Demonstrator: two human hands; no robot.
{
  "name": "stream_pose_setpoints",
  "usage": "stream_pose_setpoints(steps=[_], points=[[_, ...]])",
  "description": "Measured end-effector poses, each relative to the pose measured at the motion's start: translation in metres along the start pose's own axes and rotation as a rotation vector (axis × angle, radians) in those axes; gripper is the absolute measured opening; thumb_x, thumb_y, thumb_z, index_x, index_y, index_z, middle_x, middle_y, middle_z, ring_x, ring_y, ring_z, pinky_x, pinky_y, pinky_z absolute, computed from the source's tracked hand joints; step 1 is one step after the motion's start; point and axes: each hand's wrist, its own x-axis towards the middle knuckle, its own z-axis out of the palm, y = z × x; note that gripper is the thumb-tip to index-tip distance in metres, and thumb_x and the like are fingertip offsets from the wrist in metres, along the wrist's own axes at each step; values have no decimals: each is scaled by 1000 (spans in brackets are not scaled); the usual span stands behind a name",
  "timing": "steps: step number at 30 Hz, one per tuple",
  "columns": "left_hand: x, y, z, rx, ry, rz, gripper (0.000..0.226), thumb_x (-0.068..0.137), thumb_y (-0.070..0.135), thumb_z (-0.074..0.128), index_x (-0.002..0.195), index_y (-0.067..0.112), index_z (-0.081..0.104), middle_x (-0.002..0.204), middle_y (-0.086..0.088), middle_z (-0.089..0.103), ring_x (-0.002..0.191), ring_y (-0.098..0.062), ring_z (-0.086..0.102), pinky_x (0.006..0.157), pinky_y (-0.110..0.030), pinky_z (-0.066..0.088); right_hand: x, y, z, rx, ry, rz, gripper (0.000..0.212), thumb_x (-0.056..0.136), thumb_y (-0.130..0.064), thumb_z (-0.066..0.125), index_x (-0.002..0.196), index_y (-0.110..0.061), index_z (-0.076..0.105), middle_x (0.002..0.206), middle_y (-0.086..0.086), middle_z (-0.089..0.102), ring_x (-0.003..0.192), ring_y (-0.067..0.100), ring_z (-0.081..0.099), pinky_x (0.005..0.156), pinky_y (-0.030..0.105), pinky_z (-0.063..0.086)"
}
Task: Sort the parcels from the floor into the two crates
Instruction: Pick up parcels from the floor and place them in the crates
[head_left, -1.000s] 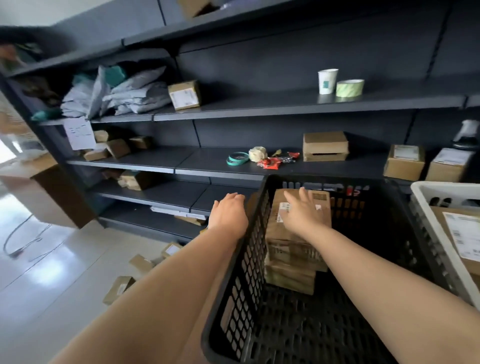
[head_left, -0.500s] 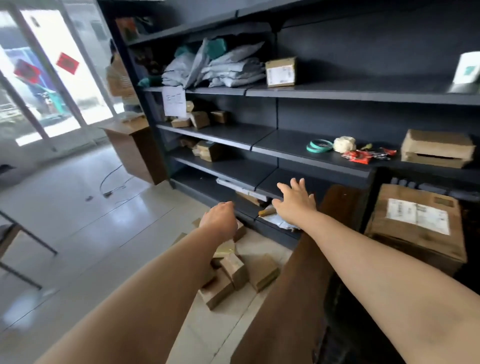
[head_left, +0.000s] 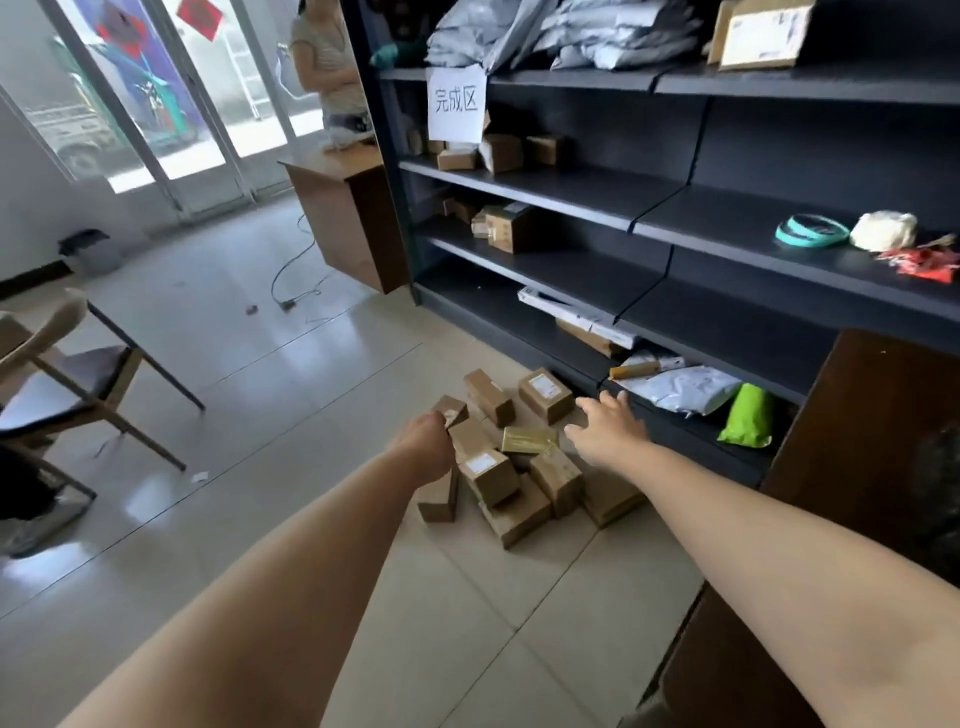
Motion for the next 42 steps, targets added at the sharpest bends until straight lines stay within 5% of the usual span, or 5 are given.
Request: stream_pose_setpoints(steps=[7,11,29,42], points=[[29,-59,9,18,-114,-97,51,92,-3,37,142,5,46,147,-15,46,135,-30,45,107,-34,38,21,-26,48,0,-109,51,55,102,-37,39,153,-21,26,163,5,11,151,27,-6,118,48,18],[48,-67,19,67,-166,-94,47,94,2,39,140,6,47,144,-14,49,131,-30,48,104,-34,41,44,-27,60,-30,-134,88,55,101,-36,38,152,-16,29,158,10,24,148,29,11,116,41,22],[239,13,50,188,-411,-5,46,99,7,37,145,10,43,145,-13,49,130,-30,49,103,-35,43,253,11,96,176,-315,320,53,97,-34,49,143,-8,44,149,18,38,138,33,36,113,38,34],[318,-20,126,191,-638,-136,47,98,6,37,144,6,42,149,-14,44,137,-29,43,107,-33,37,316,24,131,280,-410,383,49,96,-33,49,142,-16,48,149,12,43,134,31,43,110,34,37]])
